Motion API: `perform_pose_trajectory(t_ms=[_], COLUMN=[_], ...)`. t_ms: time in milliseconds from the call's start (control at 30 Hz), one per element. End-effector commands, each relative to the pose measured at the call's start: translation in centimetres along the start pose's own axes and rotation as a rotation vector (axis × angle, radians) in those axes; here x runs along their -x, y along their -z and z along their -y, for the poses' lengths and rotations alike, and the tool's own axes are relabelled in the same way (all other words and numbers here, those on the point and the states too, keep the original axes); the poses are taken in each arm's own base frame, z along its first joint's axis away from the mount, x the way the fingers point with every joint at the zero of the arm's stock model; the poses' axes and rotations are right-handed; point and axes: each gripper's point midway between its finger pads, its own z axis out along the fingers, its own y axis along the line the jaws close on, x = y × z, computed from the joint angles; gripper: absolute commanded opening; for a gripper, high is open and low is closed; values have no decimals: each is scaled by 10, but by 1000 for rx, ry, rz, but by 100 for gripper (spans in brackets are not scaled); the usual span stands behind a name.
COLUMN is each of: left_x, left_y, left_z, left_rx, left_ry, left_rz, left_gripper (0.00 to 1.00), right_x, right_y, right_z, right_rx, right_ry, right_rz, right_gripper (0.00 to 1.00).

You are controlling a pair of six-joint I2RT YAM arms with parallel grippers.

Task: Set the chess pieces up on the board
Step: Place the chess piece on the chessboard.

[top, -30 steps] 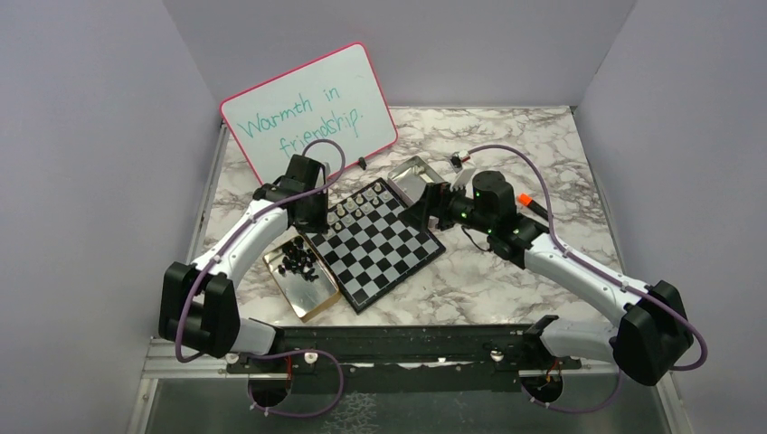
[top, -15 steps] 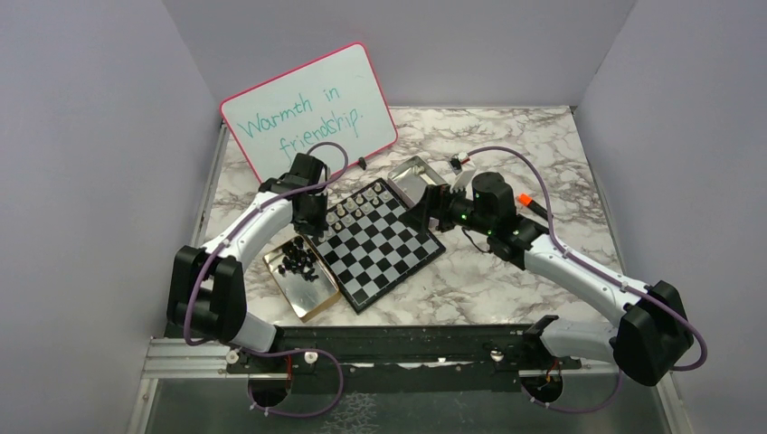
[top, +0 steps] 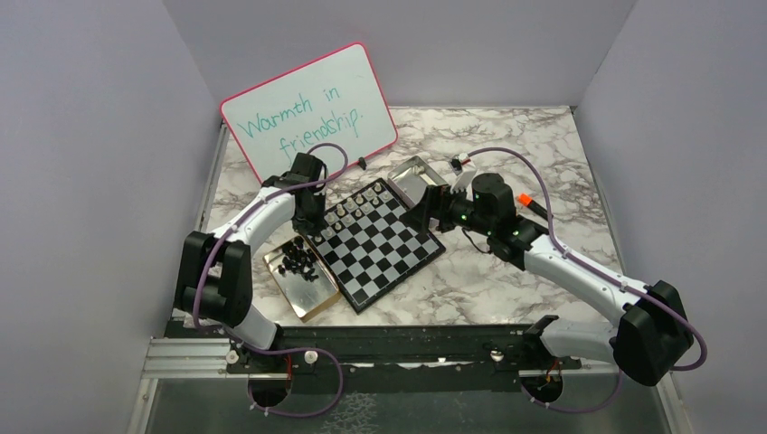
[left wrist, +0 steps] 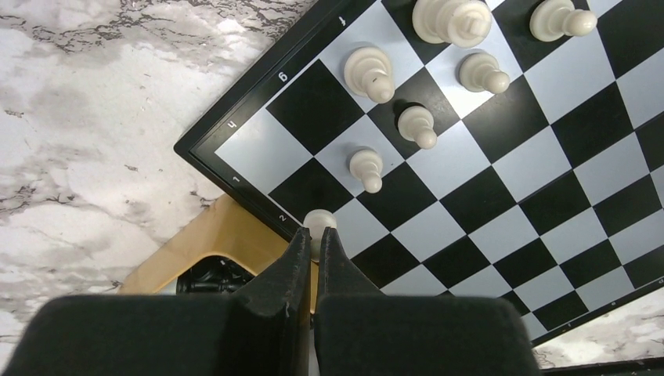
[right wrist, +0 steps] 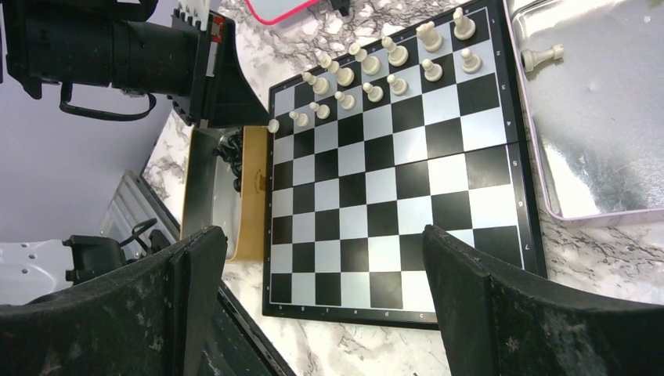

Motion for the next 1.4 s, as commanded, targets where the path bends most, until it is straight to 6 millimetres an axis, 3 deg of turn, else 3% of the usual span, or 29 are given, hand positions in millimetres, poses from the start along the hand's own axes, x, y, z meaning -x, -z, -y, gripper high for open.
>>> perform_pose_trajectory(t_ms=[0, 500, 667, 767, 1000, 1167, 1367], left_x=[14, 16, 18, 20, 26, 40, 70], left_y=[-3, -13, -11, -9, -4, 13, 60], left_z=[-1, -4, -4, -4, 2, 6, 30], left_rx=[4, 9, 7, 6, -24, -40, -169], left_ry=[-12, -9, -13, -16, -24, -23, -52], left_rz=[32, 22, 31, 40, 49, 114, 288], left_gripper=[0, 0, 9, 22, 24, 29, 42], right_x=[10, 11, 11, 11, 12, 11, 20], right_y=[4, 1, 0, 0, 1, 1, -1], right_z=[1, 3, 4, 4, 9, 45, 73], right_rx=[-16, -24, -25, -27, -51, -227, -395], right_ry=[1, -7, -7, -6, 16, 54, 47], right_rz=[48, 52, 53, 55, 69, 77, 87], right_gripper=[100, 100, 100, 100, 100, 100, 100])
